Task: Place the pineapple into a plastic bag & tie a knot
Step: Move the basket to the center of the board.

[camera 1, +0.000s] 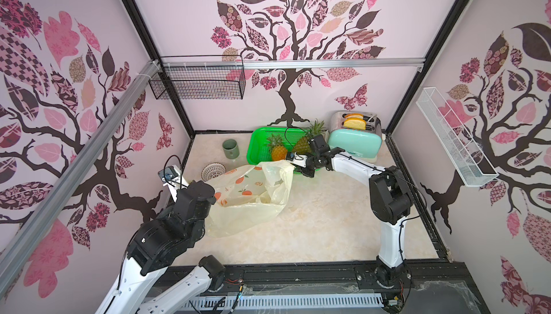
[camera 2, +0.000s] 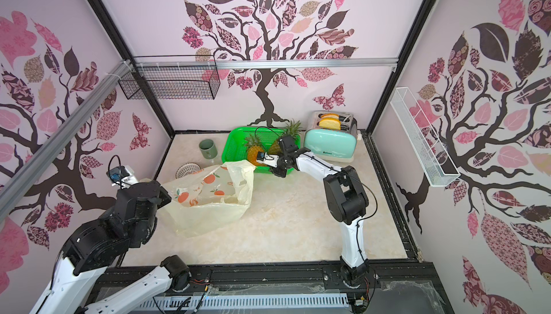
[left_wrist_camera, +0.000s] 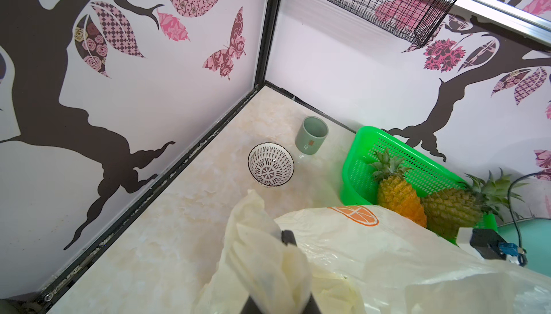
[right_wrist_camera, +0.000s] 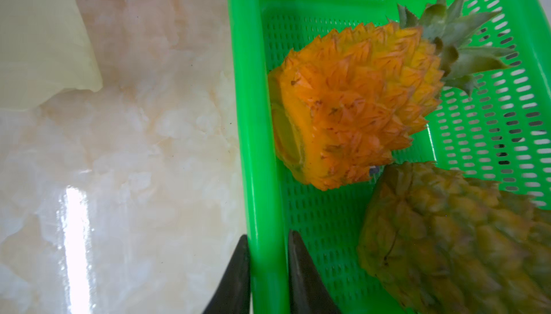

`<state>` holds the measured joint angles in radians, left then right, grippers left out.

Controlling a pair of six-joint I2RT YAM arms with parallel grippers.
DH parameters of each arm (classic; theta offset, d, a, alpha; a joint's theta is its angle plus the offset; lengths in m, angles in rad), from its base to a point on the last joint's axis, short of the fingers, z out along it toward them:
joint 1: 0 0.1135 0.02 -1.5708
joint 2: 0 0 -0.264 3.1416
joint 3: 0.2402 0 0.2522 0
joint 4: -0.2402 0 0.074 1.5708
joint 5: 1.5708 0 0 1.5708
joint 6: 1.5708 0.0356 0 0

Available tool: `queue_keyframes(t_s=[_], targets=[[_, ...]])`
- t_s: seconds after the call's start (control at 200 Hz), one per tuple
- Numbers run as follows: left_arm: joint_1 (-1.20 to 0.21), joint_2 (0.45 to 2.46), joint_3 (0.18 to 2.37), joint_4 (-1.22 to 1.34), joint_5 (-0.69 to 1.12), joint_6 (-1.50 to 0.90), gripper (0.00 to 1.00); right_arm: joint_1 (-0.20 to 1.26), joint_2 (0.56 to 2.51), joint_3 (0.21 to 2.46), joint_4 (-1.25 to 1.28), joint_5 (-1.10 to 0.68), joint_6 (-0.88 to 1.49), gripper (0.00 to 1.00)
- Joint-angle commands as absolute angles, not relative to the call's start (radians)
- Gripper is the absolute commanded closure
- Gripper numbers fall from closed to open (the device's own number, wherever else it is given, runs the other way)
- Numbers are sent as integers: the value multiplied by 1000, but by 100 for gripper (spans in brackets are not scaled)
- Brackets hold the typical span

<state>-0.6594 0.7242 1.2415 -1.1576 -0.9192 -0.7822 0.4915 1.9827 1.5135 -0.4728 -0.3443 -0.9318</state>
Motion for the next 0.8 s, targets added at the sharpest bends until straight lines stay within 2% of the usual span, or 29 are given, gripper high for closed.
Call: queue_keyframes(t_s=[0.0,0.43,0.72,0.795], targets=[[-654,721,1246,-1162,-926,-793,100,507,1896,1452,-496,-333,-755,77],[-654,721,1218,-1136,-896,-801,100,544,1701,1206,-560,-131,-520,84],[-653,730,1198,-1112,-871,-809,100,563,1603,1115,-636,-83,-396,84],[-653,733,1191,-1100,-858,-808,100,563,1580,1108,-629,-98,-372,77]])
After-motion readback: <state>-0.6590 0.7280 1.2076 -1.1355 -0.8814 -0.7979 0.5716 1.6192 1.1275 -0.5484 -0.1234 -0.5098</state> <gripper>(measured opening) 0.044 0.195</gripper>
